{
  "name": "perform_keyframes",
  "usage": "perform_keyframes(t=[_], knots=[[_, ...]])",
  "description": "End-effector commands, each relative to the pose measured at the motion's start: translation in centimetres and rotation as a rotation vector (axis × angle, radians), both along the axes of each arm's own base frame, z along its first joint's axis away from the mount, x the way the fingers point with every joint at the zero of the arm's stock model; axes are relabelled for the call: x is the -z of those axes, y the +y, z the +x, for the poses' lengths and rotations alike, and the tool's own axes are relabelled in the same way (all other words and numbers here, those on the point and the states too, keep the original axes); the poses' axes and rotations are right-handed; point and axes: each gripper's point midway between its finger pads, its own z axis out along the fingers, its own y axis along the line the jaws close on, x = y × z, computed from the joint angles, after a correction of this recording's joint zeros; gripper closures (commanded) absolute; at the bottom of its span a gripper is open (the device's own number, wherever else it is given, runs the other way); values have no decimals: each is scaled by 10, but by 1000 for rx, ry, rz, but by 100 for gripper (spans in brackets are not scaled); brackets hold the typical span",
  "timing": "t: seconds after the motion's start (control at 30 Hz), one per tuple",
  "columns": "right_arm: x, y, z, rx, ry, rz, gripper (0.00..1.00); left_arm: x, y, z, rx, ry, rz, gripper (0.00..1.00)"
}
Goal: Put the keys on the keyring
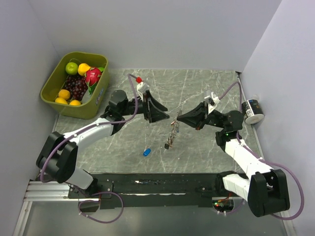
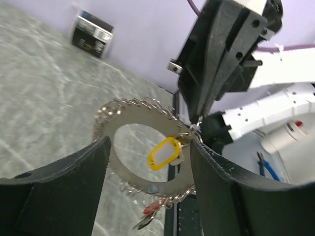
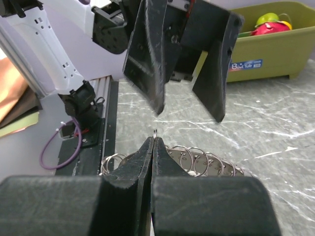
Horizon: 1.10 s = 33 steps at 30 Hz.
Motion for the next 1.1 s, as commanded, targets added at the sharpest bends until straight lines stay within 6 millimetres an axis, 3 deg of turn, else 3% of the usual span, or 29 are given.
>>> perform_keyframes(t=[0.0,0.37,0.6,0.9,1.07], knots=[[-28,-1,1,38,-120,16,100,-35,-13,-26,139,-95,-74,30],[-26,1,0,22,-109,27,100,-37,-25,-35,165,-137,-56,44],[-27,0,1,35,-108,28,100,-25,-29,-28,147,-121,-24,50],[-28,0,0,32,-103,32,100,-17,-34,-27,169,-105,-15,67],[-27,0,1,37,-96,31,100,-17,-36,-27,167,-107,-12,85]])
